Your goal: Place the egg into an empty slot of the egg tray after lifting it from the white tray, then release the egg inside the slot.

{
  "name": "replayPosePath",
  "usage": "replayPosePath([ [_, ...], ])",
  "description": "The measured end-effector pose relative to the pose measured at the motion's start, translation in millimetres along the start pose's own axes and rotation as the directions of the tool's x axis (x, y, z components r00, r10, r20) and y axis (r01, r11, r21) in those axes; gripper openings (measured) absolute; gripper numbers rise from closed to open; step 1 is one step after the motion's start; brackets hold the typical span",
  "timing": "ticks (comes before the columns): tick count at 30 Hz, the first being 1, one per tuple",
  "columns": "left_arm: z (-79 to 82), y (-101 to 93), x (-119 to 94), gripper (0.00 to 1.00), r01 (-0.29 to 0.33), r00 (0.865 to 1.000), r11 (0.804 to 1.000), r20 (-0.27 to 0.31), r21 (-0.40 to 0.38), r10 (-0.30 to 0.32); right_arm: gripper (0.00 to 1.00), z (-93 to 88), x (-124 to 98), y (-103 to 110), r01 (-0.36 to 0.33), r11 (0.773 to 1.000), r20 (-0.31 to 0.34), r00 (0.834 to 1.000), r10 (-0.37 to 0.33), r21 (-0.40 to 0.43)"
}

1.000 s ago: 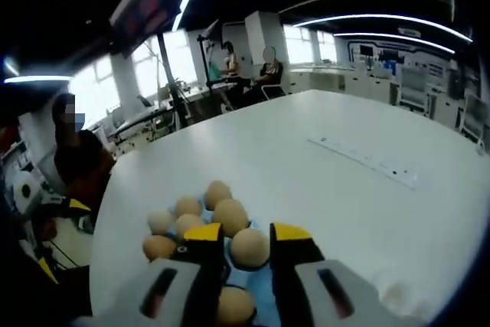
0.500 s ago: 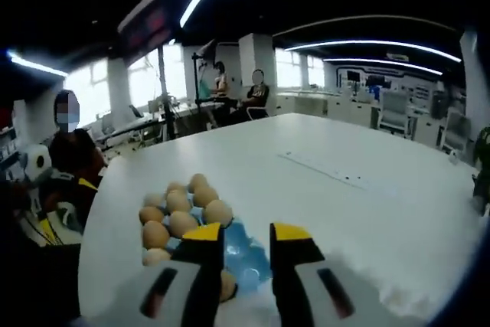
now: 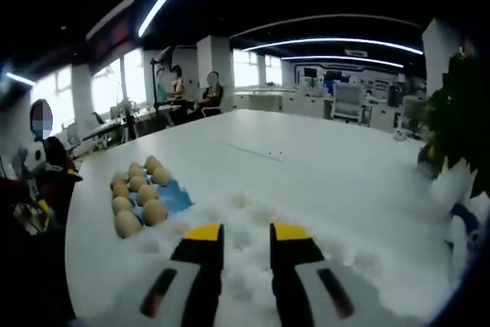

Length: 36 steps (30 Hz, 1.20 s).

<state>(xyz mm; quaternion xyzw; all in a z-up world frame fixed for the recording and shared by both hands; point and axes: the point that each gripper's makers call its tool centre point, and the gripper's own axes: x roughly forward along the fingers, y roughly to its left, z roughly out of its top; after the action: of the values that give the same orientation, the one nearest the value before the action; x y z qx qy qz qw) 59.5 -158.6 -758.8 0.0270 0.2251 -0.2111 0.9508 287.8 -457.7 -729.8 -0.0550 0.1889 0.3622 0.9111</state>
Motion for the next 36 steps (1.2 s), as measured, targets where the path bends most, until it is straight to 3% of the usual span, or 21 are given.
replayPosePath([
  [3, -0.9, -2.3, 2.2, 1.0, 0.009, 1.0, 1.0, -0.006, 0.005, -0.009, 0.23, -18.5, -12.8, -21.1, 0.057, 0.997, -0.085, 0.995, -0.061, -0.047],
  [5, -0.3, -3.4, 3.0, 1.0, 0.013, 1.0, 1.0, -0.007, 0.008, -0.013, 0.23, -30.4, -16.6, -33.7, 0.101, 0.991, -0.153, 0.982, -0.113, -0.084],
  [16, 1.2, -4.0, 4.0, 1.0, 0.018, 1.0, 1.0, -0.009, 0.012, -0.018, 0.23, -50.6, -2.8, -48.3, 0.076, 0.992, -0.263, 0.96, -0.101, -0.103],
  [18, 0.7, -3.5, 3.6, 0.99, 0.016, 1.0, 1.0, -0.009, 0.009, -0.016, 0.24, -59.8, -0.6, -49.8, 0.079, 0.992, -0.305, 0.946, -0.105, -0.098],
  [29, -0.5, -1.9, 3.4, 0.98, 0.01, 1.0, 1.0, -0.006, 0.002, -0.01, 0.24, -56.3, 5.9, -51.3, 0.09, 0.994, -0.311, 0.944, -0.106, -0.066],
  [36, -2.0, -3.4, 1.9, 0.98, 0.012, 1.0, 1.0, -0.011, 0.004, -0.012, 0.24, -37.7, -7.6, -48.6, 0.154, 0.982, -0.231, 0.965, -0.126, 0.108],
])
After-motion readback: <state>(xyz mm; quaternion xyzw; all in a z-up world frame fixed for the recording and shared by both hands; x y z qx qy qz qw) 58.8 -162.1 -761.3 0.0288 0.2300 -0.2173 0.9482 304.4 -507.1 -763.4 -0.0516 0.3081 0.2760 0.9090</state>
